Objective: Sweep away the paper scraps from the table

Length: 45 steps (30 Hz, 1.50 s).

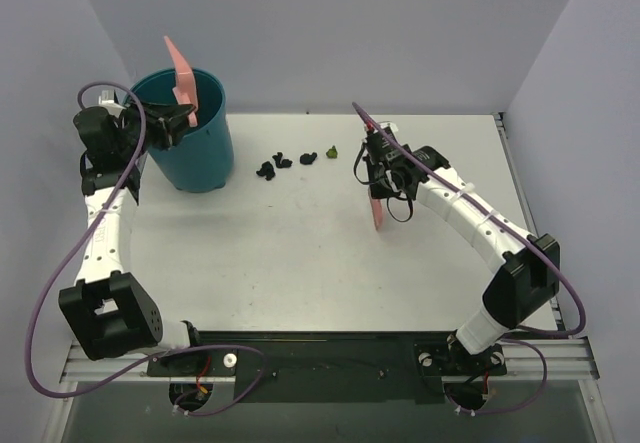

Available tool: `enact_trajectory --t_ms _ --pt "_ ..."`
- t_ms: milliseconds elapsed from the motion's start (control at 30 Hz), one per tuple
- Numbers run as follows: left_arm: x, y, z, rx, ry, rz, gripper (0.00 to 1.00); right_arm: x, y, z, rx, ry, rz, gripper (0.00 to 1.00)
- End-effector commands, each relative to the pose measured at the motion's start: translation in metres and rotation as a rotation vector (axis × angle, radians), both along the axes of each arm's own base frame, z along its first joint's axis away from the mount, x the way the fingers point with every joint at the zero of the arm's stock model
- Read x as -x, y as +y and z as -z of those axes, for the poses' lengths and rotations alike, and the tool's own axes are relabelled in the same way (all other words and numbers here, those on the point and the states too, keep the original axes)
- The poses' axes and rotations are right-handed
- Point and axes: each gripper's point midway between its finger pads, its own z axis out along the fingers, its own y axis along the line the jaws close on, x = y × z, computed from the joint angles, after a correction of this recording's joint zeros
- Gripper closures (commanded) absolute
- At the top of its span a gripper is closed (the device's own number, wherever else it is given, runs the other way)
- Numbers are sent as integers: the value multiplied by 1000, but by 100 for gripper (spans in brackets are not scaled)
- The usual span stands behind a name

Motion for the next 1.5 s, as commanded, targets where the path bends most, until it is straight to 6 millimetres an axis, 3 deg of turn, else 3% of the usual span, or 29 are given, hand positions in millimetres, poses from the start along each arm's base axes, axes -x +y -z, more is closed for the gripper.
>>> enact_trajectory --t_ms 0,33,67,100,133,167,200,233,267,300,333,367,400,433,467,500,533,567,800,1000,1133,1167,1200,1233,1267,1300,1333,1433,1467 --pt "17 -15 -9 -244 -32 78 100 -37 34 -32 -142 -108 58 100" --pt "19 -21 -4 -310 -15 109 100 -47 47 -45 -197 -137 48 100" --pt "18 -21 -4 -345 -10 101 100 -54 58 -42 -236 -129 59 100" --pt "22 -27 -2 -404 -8 129 100 -64 73 -59 -316 -163 65 100" --pt "21 -27 -2 -437 -9 126 100 -74 81 -51 -333 -153 78 100" --pt "26 -33 -4 -473 -11 141 100 -86 96 -67 -413 -185 78 100" --pt "24 -30 -2 -521 -14 123 100 -94 107 -59 -440 -174 84 100" --pt "29 -36 -4 -536 -11 133 100 -107 122 -75 -527 -205 94 100" --pt "30 -35 -2 -570 -9 124 100 -113 139 -64 -567 -168 74 100" --pt "36 -43 -5 -586 -11 141 100 -126 153 -85 -655 -213 78 100" --pt "35 -43 -4 -621 -11 132 100 -136 164 -69 -672 -191 83 100" --pt "40 -49 -5 -647 -4 131 100 -147 175 -87 -746 -222 95 100" --pt "45 -57 -1 -678 7 155 100 -158 186 -68 -764 -195 101 100" --pt "47 -57 -5 -700 5 142 100 -170 195 -86 -845 -226 118 100" --pt "49 -57 -4 -722 12 142 100 -179 204 -64 -862 -192 138 100" --pt "53 -67 -4 -734 3 165 100 -190 213 -77 -945 -212 152 100" --pt "56 -70 -2 -748 8 176 100 -197 218 -58 -959 -185 178 100" --pt "57 -70 -1 -759 12 171 100 -209 226 -61 -1033 -199 198 100" --pt "67 -80 11 -783 22 211 100 -237 244 -27 -1195 -169 322 100" --pt "72 -85 15 -798 20 226 100 -228 232 25 -1135 -118 416 100" --pt "74 -88 20 -807 28 233 100 -210 202 31 -1105 -138 471 100" --pt "74 -89 22 -811 28 238 100 -200 191 55 -1062 -121 503 100" --pt "75 -89 23 -813 30 236 100 -199 184 36 -1090 -153 498 100" --pt "76 -93 25 -813 28 246 100 -191 168 57 -1051 -156 539 100" --pt "76 -93 26 -820 30 243 100 -188 161 40 -1067 -184 539 100" --pt "77 -96 27 -825 28 252 100 -179 147 57 -1034 -177 564 100" --pt "76 -96 29 -830 34 247 100 -176 140 44 -1047 -202 564 100" --pt "77 -101 34 -840 37 263 100 -153 114 58 -1026 -204 590 100" --pt "78 -103 35 -845 36 267 100 -147 107 47 -1036 -223 590 100"
